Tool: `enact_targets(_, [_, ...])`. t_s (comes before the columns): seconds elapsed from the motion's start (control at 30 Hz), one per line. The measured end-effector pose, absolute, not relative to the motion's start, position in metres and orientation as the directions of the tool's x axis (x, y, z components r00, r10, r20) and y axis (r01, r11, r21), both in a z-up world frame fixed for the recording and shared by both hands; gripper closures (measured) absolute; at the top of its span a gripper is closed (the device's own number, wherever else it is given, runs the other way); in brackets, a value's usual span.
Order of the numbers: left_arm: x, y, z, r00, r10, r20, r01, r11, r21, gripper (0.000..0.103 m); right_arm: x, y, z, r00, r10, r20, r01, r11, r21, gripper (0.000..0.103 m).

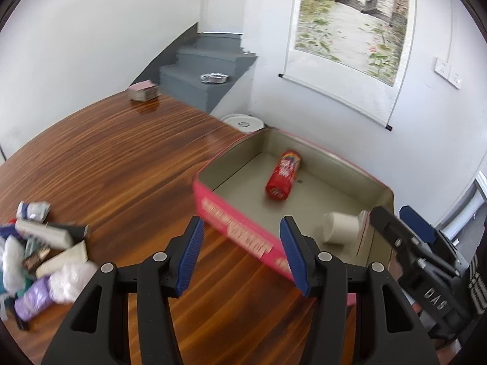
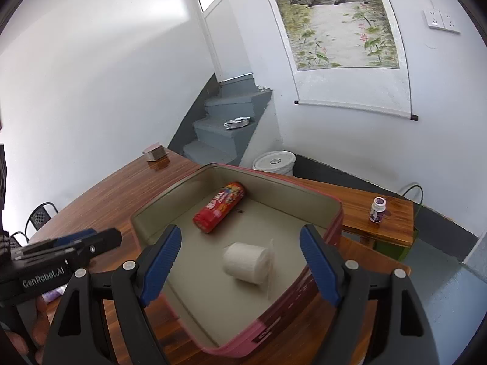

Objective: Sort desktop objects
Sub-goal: 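Open both grippers to drop the can and gauze roll into the pink tin, then grasp the blue cloth bag with the left gripper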

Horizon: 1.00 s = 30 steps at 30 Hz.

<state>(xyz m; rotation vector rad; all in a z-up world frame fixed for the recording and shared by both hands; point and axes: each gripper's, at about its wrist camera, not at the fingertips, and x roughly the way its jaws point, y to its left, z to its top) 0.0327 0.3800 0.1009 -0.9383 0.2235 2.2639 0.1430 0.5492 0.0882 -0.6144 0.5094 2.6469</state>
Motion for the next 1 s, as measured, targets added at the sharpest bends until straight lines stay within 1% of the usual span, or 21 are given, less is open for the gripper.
enact_targets(0.23, [0.045,0.316,0.097,-0.577,0.444,-0.685,-0.534,-0.84,-0.095,0.047,0.149,0.517,0.093,-0.862,0.186,-0.472,-0.345,-0.897,0.277,0.019])
enact_targets(0.53, [0.066,0.191,0.087,-0.66,0.307,-0.686,-0.313,-0.942,-0.12,0.047,0.175,0.455,0.111,-0.9,0.059,-0.432,-0.193,-0.942,0.273,0.018])
enact_targets(0.63, [0.075,0.147,0.088,-0.702,0.237,-0.672,-0.233,-0.968,-0.098,0.047,0.186,0.436,0.119,-0.91,0.04,-0.413,-0.162,-0.95,0.265,0.013])
enact_targets(0.7, [0.078,0.116,0.09,-0.727,0.176,-0.664,-0.168,-0.983,-0.077,0.047,0.188,0.426,0.122,-0.912,0.023,-0.41,-0.143,-0.953,0.265,0.006])
enact_targets(0.77, [0.08,0.093,0.093,-0.746,0.131,-0.653,-0.121,-0.991,-0.061,0.047,0.188,0.413,0.125,-0.913,-0.004,-0.407,-0.111,-0.96,0.259,0.003])
enact_targets(0.83, [0.079,0.073,0.095,-0.76,0.092,-0.644,-0.08,-0.996,-0.047,0.047,0.182,0.402,0.126,-0.911,-0.018,-0.412,-0.09,-0.966,0.242,0.002])
enact_targets(0.9, [0.074,0.052,0.098,-0.769,0.06,-0.637,-0.037,-0.998,-0.05,0.034,0.173,0.39,0.126,-0.907,-0.033,-0.421,-0.065,-0.974,0.218,0.002])
enact_targets(1.0, [0.06,0.027,0.102,-0.781,0.028,-0.624,0.012,-0.998,-0.059,0.031,0.155,0.377,0.125,-0.896,-0.069,-0.44,-0.027,-0.978,0.208,0.002])
